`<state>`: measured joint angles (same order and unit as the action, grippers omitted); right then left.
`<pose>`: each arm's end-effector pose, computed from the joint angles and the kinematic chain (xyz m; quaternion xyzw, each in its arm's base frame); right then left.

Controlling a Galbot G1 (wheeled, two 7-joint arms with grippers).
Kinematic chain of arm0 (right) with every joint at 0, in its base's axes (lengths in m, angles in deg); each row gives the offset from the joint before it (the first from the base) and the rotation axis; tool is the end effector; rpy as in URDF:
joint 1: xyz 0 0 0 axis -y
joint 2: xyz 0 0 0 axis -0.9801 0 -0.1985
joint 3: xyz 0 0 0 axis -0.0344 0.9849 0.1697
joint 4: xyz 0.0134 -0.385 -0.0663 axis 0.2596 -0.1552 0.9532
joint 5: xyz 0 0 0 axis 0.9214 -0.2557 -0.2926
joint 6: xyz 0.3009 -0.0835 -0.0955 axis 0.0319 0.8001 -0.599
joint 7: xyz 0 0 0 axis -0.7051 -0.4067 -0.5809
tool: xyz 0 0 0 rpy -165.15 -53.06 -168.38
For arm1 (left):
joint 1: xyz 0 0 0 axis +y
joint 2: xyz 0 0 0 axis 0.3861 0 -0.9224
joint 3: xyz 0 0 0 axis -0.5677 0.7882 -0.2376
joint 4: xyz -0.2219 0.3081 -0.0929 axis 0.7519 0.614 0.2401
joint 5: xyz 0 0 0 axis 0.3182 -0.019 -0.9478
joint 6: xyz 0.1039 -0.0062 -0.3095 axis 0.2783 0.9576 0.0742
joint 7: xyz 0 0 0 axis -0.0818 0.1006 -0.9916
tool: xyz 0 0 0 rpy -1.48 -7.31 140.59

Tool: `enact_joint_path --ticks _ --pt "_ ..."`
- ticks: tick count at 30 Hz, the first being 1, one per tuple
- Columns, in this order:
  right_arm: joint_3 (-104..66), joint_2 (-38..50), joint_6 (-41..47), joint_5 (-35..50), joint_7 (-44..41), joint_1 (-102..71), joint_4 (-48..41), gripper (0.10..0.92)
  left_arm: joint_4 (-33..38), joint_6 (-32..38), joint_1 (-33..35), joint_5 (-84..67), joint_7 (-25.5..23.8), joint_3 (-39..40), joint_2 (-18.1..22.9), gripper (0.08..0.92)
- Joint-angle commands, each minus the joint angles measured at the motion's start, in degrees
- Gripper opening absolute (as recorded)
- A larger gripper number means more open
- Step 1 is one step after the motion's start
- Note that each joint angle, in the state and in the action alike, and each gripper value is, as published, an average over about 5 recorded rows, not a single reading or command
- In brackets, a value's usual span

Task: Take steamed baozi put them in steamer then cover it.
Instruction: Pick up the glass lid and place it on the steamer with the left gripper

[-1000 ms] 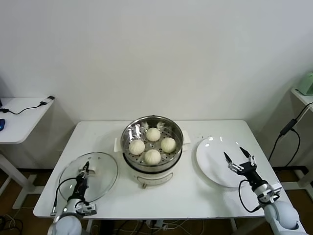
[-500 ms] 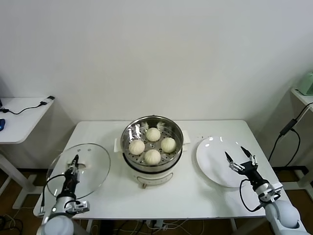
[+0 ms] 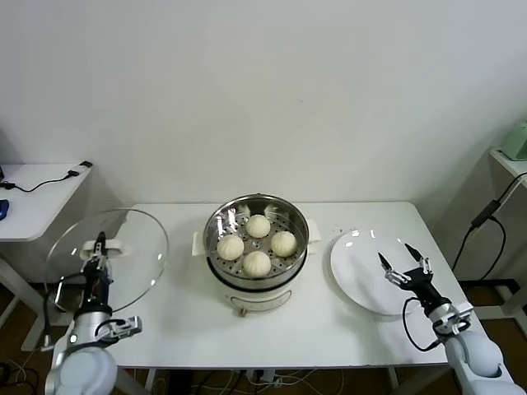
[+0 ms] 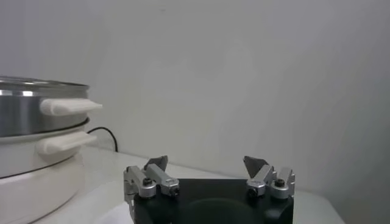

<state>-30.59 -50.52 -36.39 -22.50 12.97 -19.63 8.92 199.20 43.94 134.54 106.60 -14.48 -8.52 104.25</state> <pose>0.2627 -0.2427 -0.4221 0.1397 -0.9885 0.0534 0.0233 0.1925 0.1327 -0.3372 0.1611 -0.6569 -0.7350 0.0478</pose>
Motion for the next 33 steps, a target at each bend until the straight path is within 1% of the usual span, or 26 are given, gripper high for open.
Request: enact_joint_path --ticks 1,7,9,11,14,16,19,23,28,33 --pt "1.27 -0.03 0.0 -0.93 0.08 1.59 -0.9 0.823 11.47 -19.03 -5.75 -4.67 -10.53 17.28 -14.58 0.143" --pt "1.65 -0.14 -0.03 -1.44 0.09 2.2 -1.45 0.823 13.2 -23.0 -16.07 -4.43 -17.41 27.06 -17.13 0.143" --pt "1.59 -0.17 -0.07 -1.61 0.09 2.35 -1.73 0.823 12.82 -23.17 -19.95 -3.67 -19.21 30.41 -16.94 0.143" --pt "1.51 -0.26 -0.1 -1.75 0.1 2.47 -2.01 0.823 11.76 -23.17 -23.85 -2.29 -21.05 33.87 -15.74 0.143" --pt "1.32 -0.47 -0.17 -2.03 0.1 2.52 -2.25 0.823 8.7 -23.17 -29.11 1.04 -24.07 38.8 -11.1 0.143" --pt "1.11 -0.64 -0.21 -2.19 0.1 2.43 -2.28 0.823 6.14 -23.17 -31.63 3.4 -25.54 41.49 -6.77 0.143" --pt "0.62 -0.8 -0.35 -2.32 0.09 2.1 -2.26 0.823 2.28 -23.17 -34.43 6.17 -26.44 44.85 -0.55 0.143" --pt "-0.17 -0.63 -0.63 -2.35 0.01 1.48 -2.28 0.823 -2.31 -23.17 -37.12 8.36 -26.82 48.43 6.23 0.143" --pt "-1.28 -0.27 -1.25 -2.18 -0.26 0.64 -2.61 0.823 -7.1 -23.17 -37.22 9.99 -26.26 49.55 11.89 0.143" --pt "-1.77 -0.03 -1.76 -2.07 -0.52 0.3 -3.04 0.823 -10.33 -23.17 -36.49 11.62 -25.68 48.97 14.63 0.143"
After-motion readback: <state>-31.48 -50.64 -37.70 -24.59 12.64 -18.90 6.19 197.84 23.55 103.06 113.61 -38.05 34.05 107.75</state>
